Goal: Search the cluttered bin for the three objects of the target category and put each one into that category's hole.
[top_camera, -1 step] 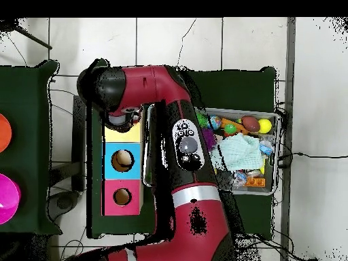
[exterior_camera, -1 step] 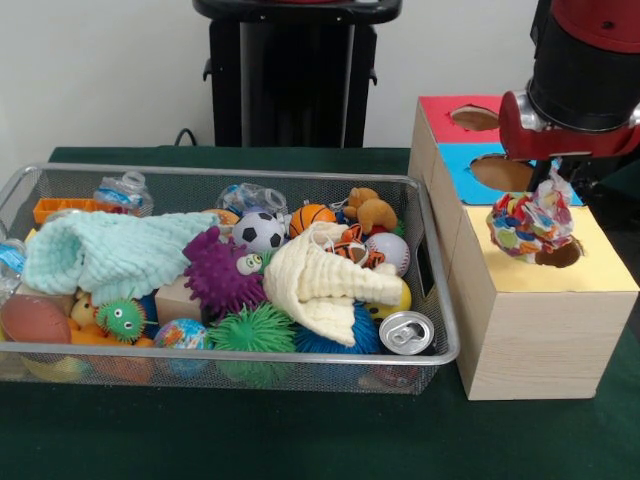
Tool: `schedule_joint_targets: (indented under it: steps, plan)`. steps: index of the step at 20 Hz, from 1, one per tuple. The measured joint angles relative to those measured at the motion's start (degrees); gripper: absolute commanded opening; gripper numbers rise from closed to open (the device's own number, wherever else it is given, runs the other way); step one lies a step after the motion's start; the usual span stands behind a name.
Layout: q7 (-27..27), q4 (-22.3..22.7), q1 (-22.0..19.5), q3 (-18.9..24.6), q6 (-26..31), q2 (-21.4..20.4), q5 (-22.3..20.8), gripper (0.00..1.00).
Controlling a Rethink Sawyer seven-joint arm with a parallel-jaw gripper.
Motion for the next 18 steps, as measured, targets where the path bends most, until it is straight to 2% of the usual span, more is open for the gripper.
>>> schedule_joint_targets:
  steps: [18]
  plan:
    - [0.0,0.0,3.2,-1.1,0.0,0.6,1.7,0.0]
